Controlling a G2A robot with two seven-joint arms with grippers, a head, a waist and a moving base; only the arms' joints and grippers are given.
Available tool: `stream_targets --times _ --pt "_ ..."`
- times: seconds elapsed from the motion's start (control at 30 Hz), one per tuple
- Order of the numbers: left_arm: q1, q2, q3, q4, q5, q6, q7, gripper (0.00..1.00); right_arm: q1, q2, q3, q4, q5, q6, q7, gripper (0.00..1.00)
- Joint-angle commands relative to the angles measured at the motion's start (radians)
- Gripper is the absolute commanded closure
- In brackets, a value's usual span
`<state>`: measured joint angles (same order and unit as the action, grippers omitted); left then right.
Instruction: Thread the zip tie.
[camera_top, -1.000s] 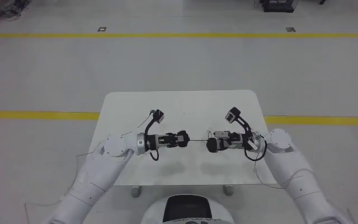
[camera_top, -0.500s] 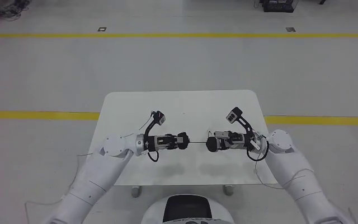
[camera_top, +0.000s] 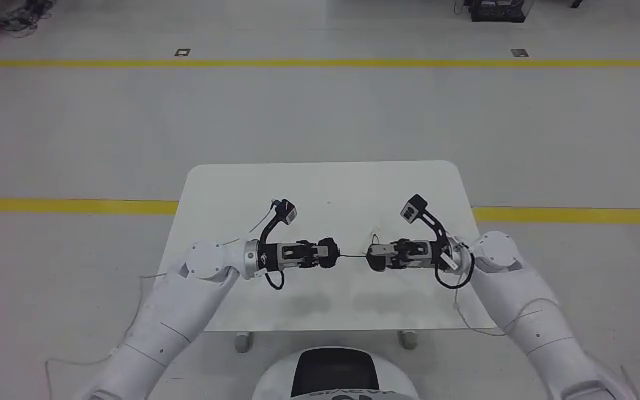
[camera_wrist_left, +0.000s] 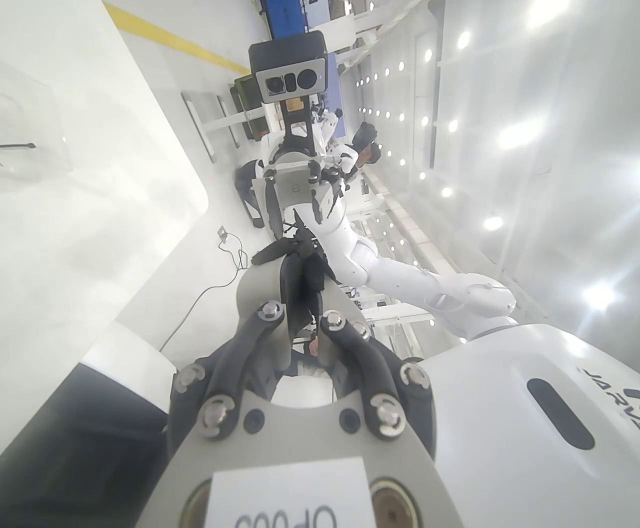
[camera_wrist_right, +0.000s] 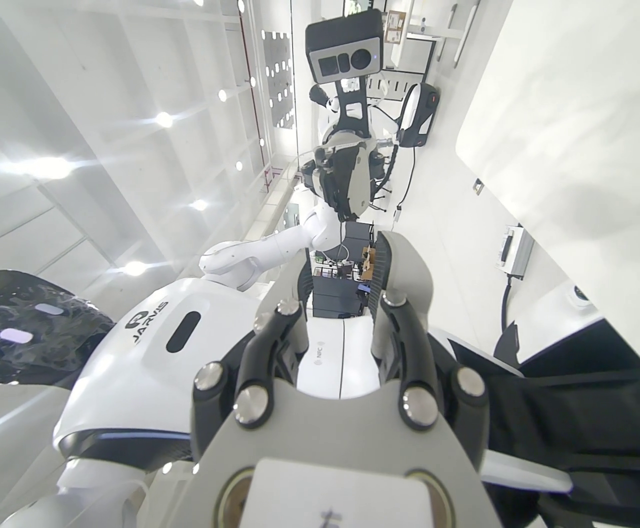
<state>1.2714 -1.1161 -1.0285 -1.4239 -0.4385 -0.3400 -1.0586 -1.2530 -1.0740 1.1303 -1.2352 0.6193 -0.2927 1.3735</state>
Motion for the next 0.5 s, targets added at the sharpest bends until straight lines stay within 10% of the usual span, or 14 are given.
stream_targets --times 0.0,0.47 --pt "0.0 0.0 0.0 0.0 0.0 0.0 0.0 1.0 0.0 -0.001 -0.003 0.001 -0.002 -0.003 -0.003 0.78" --pt "0.0 0.0 0.0 0.0 0.0 0.0 0.0 1.0 -0.015 0.004 0.005 -0.021 -0.016 -0.031 -0.022 0.87"
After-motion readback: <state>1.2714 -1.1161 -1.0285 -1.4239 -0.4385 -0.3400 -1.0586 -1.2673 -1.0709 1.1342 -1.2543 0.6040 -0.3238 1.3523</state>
